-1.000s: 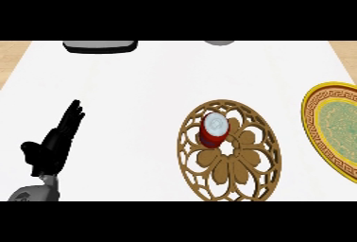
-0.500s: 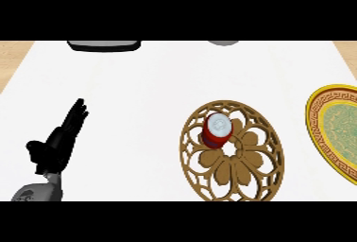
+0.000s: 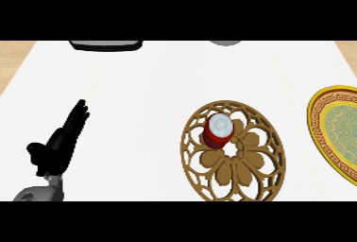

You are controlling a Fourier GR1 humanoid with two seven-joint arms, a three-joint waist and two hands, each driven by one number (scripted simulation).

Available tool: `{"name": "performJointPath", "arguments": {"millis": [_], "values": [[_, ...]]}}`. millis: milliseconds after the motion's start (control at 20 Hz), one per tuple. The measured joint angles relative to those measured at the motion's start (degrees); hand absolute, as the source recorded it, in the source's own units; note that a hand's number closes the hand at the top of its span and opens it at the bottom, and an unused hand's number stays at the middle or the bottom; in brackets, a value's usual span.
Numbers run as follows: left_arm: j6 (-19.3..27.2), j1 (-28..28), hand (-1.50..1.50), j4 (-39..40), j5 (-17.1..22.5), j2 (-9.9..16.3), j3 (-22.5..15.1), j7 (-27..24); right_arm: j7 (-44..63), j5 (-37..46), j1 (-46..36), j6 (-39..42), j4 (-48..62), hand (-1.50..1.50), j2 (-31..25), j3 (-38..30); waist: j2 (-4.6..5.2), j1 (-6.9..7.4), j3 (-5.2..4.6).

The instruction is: Pick the squash from the placemat and place it in the plate

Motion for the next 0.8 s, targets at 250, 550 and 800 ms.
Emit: {"name": "performJointPath", "arguments": {"millis": [250, 550, 800], "values": [[-1.1, 0.1, 0.00, -0.2, 0.5, 0.6, 1.0, 0.2, 0.7, 0.5, -8.2, -3.7, 8.0, -1.50, 2.8, 1.1, 0.00, -0.10, 0.03], [-2.1, -0.1, 0.00, 2.4, 0.1, 0.6, 1.6, -2.2, 3.3, 3.0, -15.7, -8.7, 18.8, -1.50, 5.7, 2.7, 0.03, -0.25, 0.00], [-1.5, -0.2, 0.00, 1.1, -0.3, 0.1, 1.8, -0.9, 3.9, 0.1, -18.3, -9.9, 21.7, -1.50, 6.7, 0.8, -0.05, -0.56, 0.02]]}}
